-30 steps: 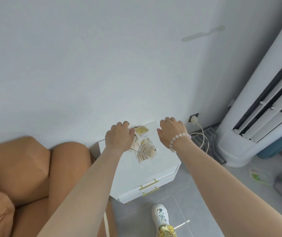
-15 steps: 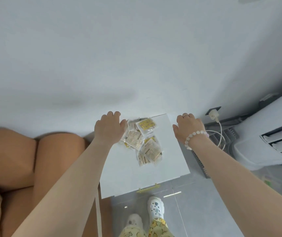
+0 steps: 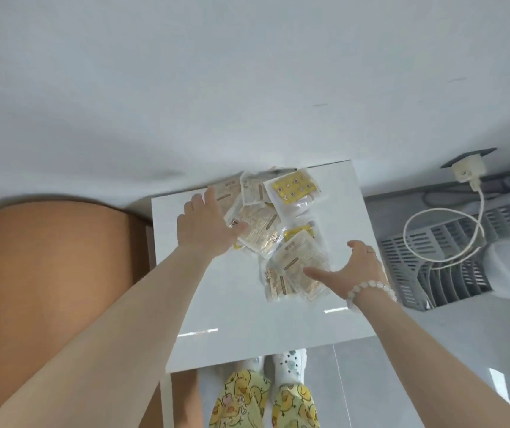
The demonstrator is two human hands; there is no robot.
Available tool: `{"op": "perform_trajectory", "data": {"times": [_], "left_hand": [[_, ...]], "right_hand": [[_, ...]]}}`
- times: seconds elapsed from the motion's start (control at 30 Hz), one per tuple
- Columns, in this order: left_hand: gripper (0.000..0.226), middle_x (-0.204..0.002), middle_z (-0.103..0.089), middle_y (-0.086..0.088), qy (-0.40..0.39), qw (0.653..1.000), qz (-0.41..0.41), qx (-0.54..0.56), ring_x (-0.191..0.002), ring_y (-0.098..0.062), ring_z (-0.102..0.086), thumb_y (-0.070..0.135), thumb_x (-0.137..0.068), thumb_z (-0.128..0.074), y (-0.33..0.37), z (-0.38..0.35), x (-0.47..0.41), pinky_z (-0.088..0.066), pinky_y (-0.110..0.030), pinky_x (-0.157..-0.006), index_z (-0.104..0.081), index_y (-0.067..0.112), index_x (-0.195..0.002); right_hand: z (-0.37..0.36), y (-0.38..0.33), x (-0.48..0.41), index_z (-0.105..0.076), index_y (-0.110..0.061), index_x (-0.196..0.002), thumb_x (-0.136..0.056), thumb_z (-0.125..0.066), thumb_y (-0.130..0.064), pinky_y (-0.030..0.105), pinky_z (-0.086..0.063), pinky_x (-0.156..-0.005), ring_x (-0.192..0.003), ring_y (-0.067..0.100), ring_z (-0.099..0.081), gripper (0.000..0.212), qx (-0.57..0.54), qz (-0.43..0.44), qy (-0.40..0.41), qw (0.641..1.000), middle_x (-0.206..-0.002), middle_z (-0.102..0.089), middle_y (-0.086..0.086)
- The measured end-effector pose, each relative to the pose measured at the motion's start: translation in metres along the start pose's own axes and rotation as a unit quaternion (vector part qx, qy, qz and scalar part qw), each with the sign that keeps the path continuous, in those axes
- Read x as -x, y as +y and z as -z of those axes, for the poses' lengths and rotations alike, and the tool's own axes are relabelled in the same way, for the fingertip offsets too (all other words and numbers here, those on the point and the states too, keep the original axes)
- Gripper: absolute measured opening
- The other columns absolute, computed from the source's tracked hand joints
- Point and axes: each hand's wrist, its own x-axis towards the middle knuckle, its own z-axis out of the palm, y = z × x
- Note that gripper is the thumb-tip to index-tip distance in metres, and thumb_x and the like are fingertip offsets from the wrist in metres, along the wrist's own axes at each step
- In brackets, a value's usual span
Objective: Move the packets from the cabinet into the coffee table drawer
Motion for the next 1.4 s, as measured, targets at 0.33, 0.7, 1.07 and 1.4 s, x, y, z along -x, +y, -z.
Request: {"op": "perform_trajectory", "data": {"times": [0.33,0.7,1.07,1.4], "left_hand": [[0.132,-0.147,-0.029,-0.009,-0.057,0.961,0.081,0.257,-0.137,-0.027,-0.027,0.049,-0.054,-0.087,0.012,-0.069,-0.055,-0.033,-0.042,-0.108,0.000,0.015,-0.148],[0.117,-0.142,-0.036,-0.008,0.043,0.958,0.116,0.260,-0.133,-0.025,-0.035,0.038,-0.058,-0.088,0.007,-0.065,-0.064,-0.034,-0.040,-0.102,-0.015,0.015,-0.146],[0.106,-0.142,-0.043,-0.010,0.006,0.910,0.190,0.368,-0.130,-0.026,-0.043,0.028,-0.072,-0.082,-0.001,-0.070,-0.046,-0.037,-0.032,-0.101,-0.010,0.013,-0.148],[0.098,-0.140,-0.043,-0.016,-0.027,0.924,0.195,0.328,-0.128,-0.032,-0.043,0.022,-0.080,-0.075,-0.014,-0.063,-0.018,-0.039,-0.036,-0.099,-0.007,0.011,-0.149]], "right_hand": [[-0.057,-0.012,-0.056,-0.030,-0.011,-0.140,-0.058,-0.082,-0.054,0.037,-0.039,-0.099,-0.130,0.023,-0.034,0.107,0.054,0.008,0.029,0.998,-0.137,-0.035,0.006],[-0.068,-0.016,-0.059,-0.041,-0.011,-0.128,-0.064,-0.081,-0.048,0.036,-0.037,-0.097,-0.124,0.023,-0.041,0.085,0.045,-0.028,0.067,0.996,-0.128,-0.044,0.006],[-0.071,-0.011,-0.049,-0.041,-0.012,-0.118,-0.073,-0.077,-0.042,0.033,-0.035,-0.090,-0.106,0.025,-0.057,0.065,-0.009,-0.054,0.069,0.996,-0.103,-0.060,0.002],[-0.059,-0.005,-0.039,-0.054,-0.008,-0.095,-0.080,-0.069,-0.042,0.030,-0.043,-0.071,-0.086,0.024,-0.055,0.040,-0.136,-0.061,0.030,0.988,-0.086,-0.055,0.004]]}}
